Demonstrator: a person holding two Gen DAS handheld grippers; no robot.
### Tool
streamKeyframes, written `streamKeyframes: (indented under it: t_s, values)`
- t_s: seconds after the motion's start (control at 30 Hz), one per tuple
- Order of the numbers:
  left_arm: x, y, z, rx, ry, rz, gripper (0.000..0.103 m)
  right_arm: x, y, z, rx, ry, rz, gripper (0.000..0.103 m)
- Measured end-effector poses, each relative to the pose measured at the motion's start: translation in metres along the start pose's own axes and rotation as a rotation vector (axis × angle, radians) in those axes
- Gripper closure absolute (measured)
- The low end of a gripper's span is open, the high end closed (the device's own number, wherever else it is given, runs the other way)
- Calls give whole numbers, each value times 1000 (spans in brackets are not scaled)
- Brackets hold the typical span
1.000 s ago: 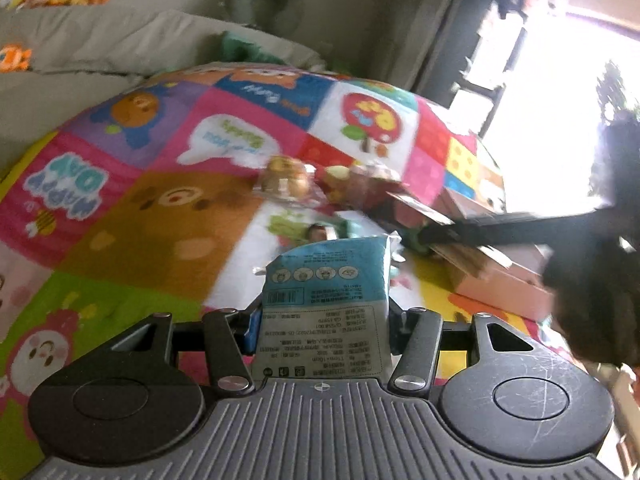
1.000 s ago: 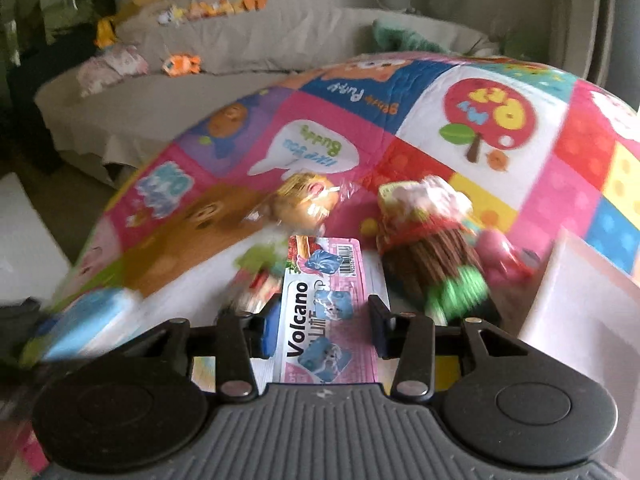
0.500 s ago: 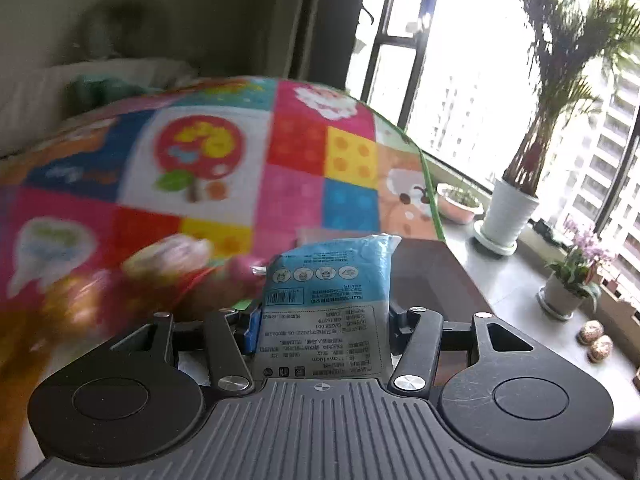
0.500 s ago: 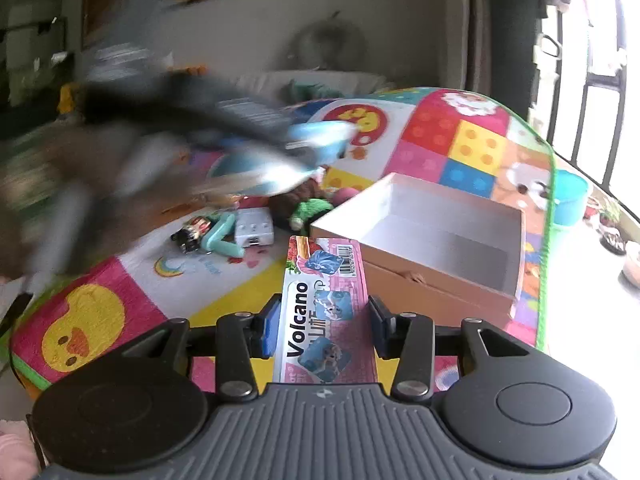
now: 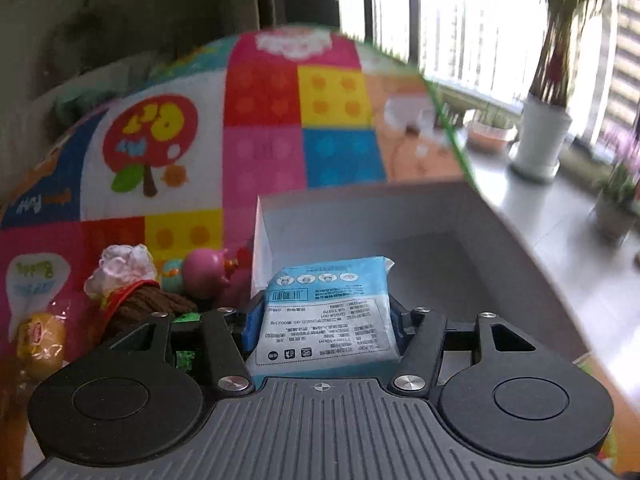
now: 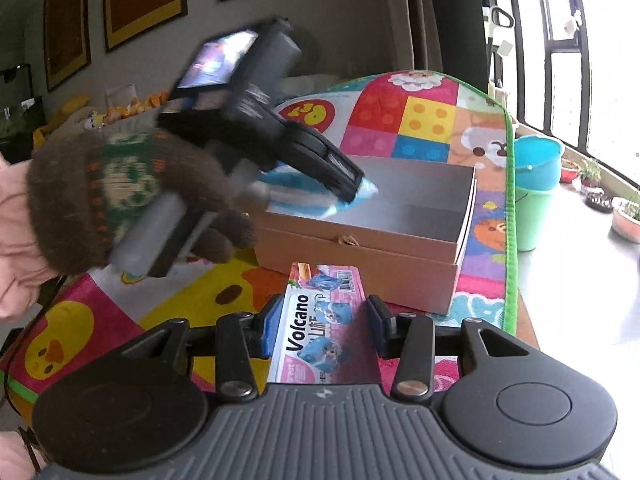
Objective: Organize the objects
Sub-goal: 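Lower the pouch into the pink box and open the left gripper while the right carries the Volcano box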
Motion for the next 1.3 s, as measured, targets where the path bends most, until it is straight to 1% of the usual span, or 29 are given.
streamKeyframes:
  t_s: [0.07, 0.1, 0.13, 0.17, 0.2, 0.27, 0.33, 0.37, 0.4, 0.43, 0.47, 0.5, 0.57, 0.63, 0.67, 0.7, 0.77, 0.8, 0.87, 0.9, 1.0, 1.03, 1.07, 1.13, 1.17, 1.23, 1.3]
  values:
    - [4, -14, 6, -37, -37, -53, 40, 1, 0, 2, 14, 2, -5, 60]
    - [4, -17, 6, -55, -35, -52, 40, 3, 0, 4, 19, 0, -6, 60]
    - [2, -15, 5, -66, -10, -21, 40, 5, 1, 5, 23, -3, -5, 60]
    - [-2, -9, 1, -58, 28, 19, 40, 6, 2, 7, 23, -7, -1, 60]
    - [-4, -5, -3, -45, 69, 33, 40, 7, 4, 9, 22, -12, 4, 60]
    - [-6, 1, -17, -21, 171, 21, 40, 8, 7, 14, 13, -23, 13, 60]
    - [-6, 6, -29, -16, 227, -17, 40, 6, 7, 18, 2, -37, 19, 60]
    - [-7, 12, -34, -31, 246, -6, 40, 5, 9, 19, 0, -46, 24, 60]
    - [-12, 19, -39, -53, 265, 37, 42, 2, 10, 21, -3, -57, 34, 60]
    - [-16, 27, -40, -75, 256, 91, 44, -1, 10, 22, -6, -68, 45, 60]
    - [-16, 31, -37, -80, 220, 118, 41, -5, 12, 24, -12, -80, 58, 60]
    - [-15, 32, -34, -83, 191, 123, 41, -9, 13, 25, -16, -89, 68, 60]
    - [-8, 24, -23, -98, 112, 54, 41, -17, 17, 26, -23, -99, 92, 60]
    - [0, 11, -8, -150, -9, -25, 41, -25, 21, 27, -20, -103, 111, 59]
    - [3, 8, -3, -166, -45, -26, 41, -27, 23, 28, -18, -104, 115, 54]
    - [3, 7, -2, -174, -48, 0, 41, -30, 25, 29, -16, -106, 122, 52]
    - [-4, 16, -9, -153, 55, 141, 39, -32, 29, 31, -7, -108, 132, 48]
    - [-8, 19, -14, -142, 104, 183, 39, -33, 30, 32, -3, -110, 137, 47]
    - [-16, 20, -20, -122, 162, 220, 41, -33, 33, 34, -4, -115, 138, 45]
    - [-19, 21, -23, -116, 171, 229, 42, -33, 33, 35, -7, -116, 138, 44]
    - [-24, 20, -22, -136, 132, 263, 42, -36, 32, 35, -4, -114, 144, 44]
    - [-21, 18, -19, -142, 101, 247, 42, -36, 33, 34, -5, -114, 148, 44]
    - [-14, 14, -13, -149, 51, 202, 43, -38, 32, 34, -8, -118, 151, 44]
    - [1, -2, -2, -189, -79, 72, 43, -39, 32, 33, -8, -116, 152, 44]
    - [8, -9, 3, -207, -126, 28, 42, -39, 32, 32, -4, -110, 153, 44]
    - [16, -18, 10, -213, -157, -17, 42, -38, 34, 32, 2, -98, 159, 44]
    - [20, -25, 14, -203, -138, -48, 43, -37, 35, 32, 12, -96, 162, 44]
Point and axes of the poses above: each gripper's, at about its wrist camera, not at the fingertips, and y roughly the way its jaws point, z to its left, x to its top, the point moved 8 cm from there along y, roughly the way its jaws point, and after that the axes turned 8 degrees about -x, right-handed, at the moved point
